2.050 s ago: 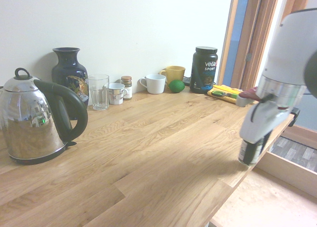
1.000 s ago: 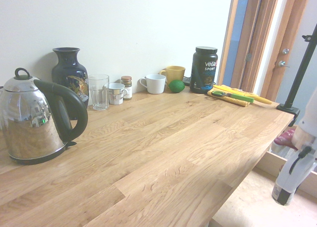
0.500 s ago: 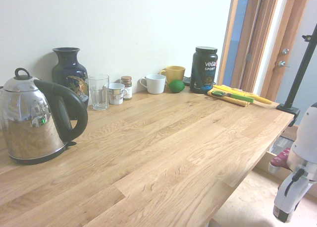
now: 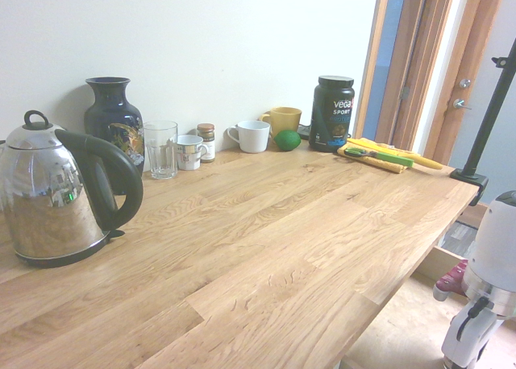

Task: Put seasoning jar in the drawer

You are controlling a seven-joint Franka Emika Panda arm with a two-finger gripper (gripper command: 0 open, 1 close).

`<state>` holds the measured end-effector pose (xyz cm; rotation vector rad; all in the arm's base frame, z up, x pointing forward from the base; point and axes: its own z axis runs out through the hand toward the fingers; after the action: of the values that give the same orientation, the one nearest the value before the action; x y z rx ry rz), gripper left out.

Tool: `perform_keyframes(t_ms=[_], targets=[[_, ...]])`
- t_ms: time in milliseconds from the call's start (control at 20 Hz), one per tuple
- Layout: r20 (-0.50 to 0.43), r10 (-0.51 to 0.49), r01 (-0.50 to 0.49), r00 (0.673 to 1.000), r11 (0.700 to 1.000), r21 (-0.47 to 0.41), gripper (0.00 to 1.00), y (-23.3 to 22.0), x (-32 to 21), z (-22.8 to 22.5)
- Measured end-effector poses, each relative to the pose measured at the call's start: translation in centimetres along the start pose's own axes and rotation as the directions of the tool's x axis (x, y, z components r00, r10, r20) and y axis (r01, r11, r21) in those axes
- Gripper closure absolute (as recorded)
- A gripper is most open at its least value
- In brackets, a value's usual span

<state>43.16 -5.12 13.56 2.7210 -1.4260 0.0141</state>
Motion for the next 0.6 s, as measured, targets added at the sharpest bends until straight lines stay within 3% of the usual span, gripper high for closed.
perform_keyframes(t_ms=[600], targets=[[0.002, 0.011, -0.011, 1.000, 1.000, 0.002, 0.00, -0.18, 0.24, -0.06]])
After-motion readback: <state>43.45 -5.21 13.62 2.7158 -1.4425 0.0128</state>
